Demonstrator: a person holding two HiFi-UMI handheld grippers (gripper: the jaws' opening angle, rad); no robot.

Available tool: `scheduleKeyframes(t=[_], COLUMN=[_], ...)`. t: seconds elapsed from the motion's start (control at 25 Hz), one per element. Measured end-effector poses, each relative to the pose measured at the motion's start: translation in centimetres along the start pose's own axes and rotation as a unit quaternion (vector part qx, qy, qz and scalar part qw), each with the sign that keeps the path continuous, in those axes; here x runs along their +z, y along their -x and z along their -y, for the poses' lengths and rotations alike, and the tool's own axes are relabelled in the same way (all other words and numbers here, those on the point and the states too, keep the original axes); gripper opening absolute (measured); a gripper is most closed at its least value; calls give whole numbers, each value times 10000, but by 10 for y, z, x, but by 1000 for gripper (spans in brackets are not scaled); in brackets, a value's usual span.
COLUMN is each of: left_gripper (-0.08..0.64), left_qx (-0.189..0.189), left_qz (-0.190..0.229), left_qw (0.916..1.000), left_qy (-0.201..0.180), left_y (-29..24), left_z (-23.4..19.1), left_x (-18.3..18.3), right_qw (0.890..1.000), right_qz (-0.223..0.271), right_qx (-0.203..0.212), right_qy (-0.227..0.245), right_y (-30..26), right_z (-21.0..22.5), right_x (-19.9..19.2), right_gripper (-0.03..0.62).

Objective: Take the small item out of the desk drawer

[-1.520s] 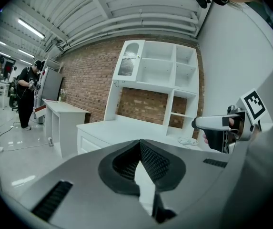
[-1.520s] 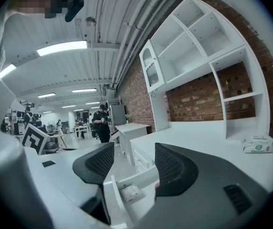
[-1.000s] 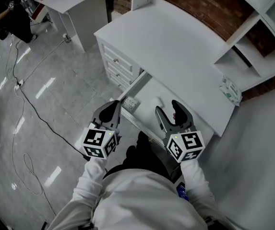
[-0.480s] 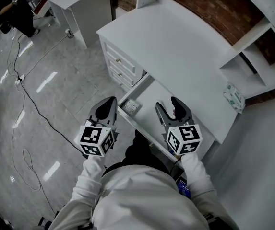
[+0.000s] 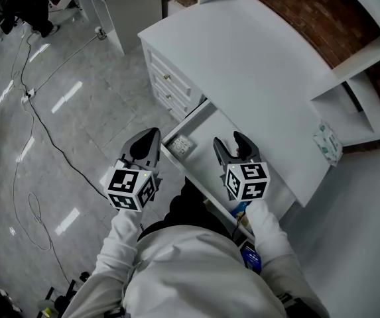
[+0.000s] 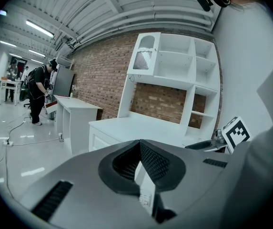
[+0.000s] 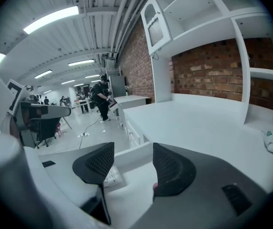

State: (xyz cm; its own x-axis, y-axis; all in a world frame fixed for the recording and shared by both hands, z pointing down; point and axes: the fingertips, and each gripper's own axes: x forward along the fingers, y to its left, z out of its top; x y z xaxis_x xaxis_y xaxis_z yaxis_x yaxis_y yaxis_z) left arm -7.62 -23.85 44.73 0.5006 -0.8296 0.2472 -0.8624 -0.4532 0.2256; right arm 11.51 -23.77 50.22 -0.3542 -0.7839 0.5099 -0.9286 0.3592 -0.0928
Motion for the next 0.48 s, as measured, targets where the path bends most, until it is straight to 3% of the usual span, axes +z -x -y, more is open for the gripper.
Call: scheduleKeyframes(t=[0.48], left_gripper=[18], left_qx=[141], left_qz=[-233], left_qw=[9996], left_qy=[101], left_y=[-8], left_z=[-7], left_x=[-15], right_qw=[9926], right_qz=[-1210], right_qx=[-60], right_qy=[80], right_y=[-47], right_z=[16], right_x=[-80], right_gripper=[279])
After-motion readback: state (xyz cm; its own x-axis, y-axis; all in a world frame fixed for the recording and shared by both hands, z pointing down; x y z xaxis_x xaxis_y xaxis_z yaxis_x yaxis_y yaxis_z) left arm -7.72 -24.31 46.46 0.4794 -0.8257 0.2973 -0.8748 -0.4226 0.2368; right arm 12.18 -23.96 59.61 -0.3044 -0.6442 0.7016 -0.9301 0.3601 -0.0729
